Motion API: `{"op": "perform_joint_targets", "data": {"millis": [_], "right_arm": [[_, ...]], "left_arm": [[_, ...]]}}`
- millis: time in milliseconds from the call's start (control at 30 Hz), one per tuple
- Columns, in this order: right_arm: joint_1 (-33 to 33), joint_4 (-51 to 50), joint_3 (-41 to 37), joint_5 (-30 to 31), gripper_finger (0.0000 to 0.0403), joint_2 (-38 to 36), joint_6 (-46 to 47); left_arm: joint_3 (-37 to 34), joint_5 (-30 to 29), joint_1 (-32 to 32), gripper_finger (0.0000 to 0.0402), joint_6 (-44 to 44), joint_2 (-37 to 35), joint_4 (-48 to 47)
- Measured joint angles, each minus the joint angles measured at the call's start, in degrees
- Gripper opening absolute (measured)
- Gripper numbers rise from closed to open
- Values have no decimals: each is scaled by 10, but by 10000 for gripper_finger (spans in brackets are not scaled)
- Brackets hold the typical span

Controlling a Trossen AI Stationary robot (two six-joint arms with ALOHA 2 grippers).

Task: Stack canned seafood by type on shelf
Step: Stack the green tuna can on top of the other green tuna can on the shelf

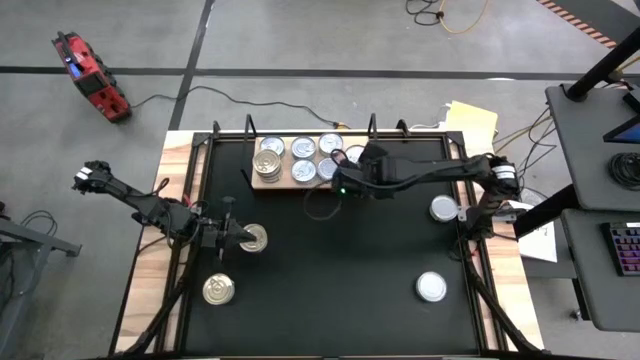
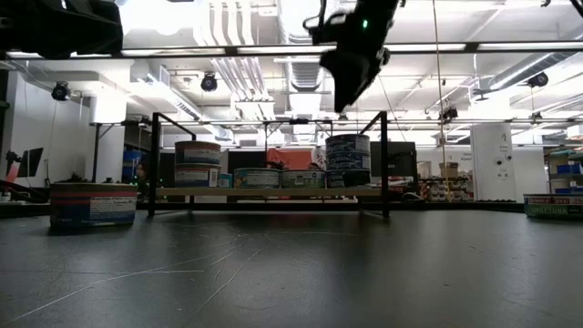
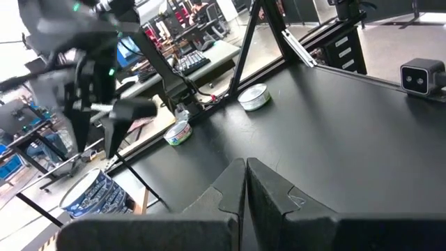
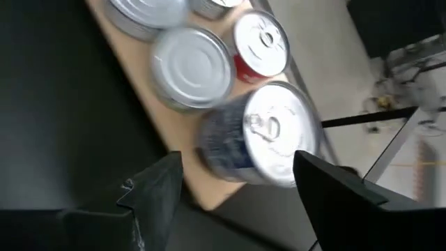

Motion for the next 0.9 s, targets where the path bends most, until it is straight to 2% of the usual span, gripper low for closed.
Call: {"op": "perform_joint_targets", "data": {"millis": [233, 467, 700, 900], "right_arm": [[99, 1, -5, -17, 229, -16, 126], [189, 62, -42, -16, 183, -12, 184], [235, 85, -66, 51, 135, -13, 159], [241, 99, -86, 55, 109, -12, 130]], "left_arm": [[0, 1, 0, 0, -43, 0, 0], [0, 1, 0, 0, -75, 4, 9], [0, 2, 0, 0, -131, 23, 26], [-11, 2, 0, 0, -218, 73, 115]]}}
